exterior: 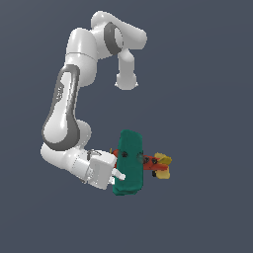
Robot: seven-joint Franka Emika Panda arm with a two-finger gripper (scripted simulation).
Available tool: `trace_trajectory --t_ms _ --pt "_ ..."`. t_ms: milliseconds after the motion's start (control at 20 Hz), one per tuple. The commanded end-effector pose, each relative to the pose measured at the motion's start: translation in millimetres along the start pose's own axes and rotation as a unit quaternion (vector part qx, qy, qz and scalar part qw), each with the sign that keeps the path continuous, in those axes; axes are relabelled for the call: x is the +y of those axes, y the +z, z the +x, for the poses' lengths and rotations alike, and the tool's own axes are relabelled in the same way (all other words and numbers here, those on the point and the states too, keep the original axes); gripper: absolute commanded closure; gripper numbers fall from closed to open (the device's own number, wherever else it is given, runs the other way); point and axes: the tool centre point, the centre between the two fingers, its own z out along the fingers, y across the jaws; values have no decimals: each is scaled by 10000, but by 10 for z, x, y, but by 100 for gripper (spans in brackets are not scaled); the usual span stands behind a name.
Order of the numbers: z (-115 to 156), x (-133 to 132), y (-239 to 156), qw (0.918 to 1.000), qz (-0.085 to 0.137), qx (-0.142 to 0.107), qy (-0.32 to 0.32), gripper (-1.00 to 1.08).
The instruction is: Pick up the object and move it to a goal position.
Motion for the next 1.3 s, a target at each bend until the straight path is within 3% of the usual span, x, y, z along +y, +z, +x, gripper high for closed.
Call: trace_trajectory --t_ms 0,400,1250 --pt "10 -95 27 10000 8 -3 -15 108" --pt "33 -626 164 10000 4 -6 -16 108" --pt "150 -2567 663 10000 15 -4 -17 108"
